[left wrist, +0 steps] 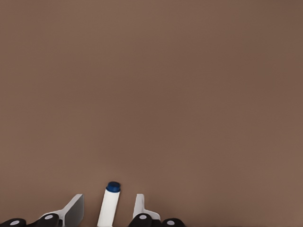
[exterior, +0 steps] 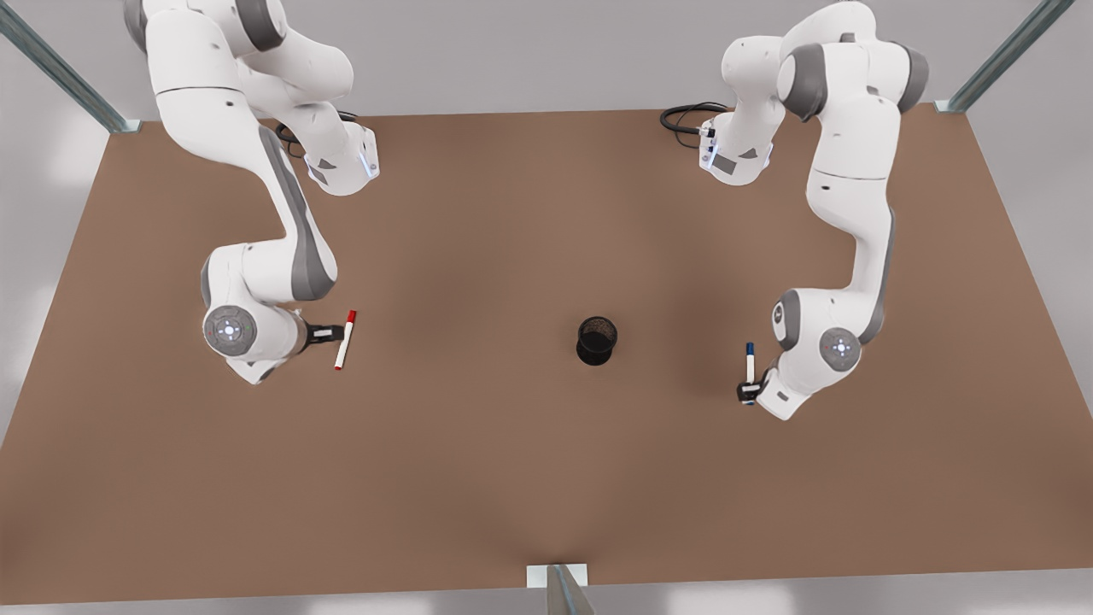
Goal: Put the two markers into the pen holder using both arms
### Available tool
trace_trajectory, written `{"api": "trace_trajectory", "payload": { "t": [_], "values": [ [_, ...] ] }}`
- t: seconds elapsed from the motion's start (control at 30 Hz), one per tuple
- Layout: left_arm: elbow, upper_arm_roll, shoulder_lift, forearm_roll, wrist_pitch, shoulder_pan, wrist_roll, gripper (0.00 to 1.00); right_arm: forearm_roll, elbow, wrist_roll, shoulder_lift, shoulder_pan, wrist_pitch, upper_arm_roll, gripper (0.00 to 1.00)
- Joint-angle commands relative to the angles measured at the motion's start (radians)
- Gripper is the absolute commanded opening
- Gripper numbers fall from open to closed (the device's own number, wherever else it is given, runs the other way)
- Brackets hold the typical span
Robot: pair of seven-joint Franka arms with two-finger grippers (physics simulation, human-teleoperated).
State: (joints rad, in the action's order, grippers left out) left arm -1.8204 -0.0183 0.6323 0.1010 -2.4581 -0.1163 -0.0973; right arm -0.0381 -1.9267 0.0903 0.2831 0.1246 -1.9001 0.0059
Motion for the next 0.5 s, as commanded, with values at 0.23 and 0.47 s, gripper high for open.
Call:
{"api": "trace_trajectory", "payload": {
  "t": [0.23,0.47],
  "values": [
    [-0.002,0.0,0.024,-0.006,-0.019,-0.008,0.07,0.58,0.001,-0.1,0.101,0.159,-0.013,-0.522,-0.001,1.0],
    [-0.014,0.0,0.023,-0.006,0.021,-0.006,0.076,0.54,0.024,-0.181,0.1,0.189,-0.051,-0.609,0.029,0.59]
  ]
}}
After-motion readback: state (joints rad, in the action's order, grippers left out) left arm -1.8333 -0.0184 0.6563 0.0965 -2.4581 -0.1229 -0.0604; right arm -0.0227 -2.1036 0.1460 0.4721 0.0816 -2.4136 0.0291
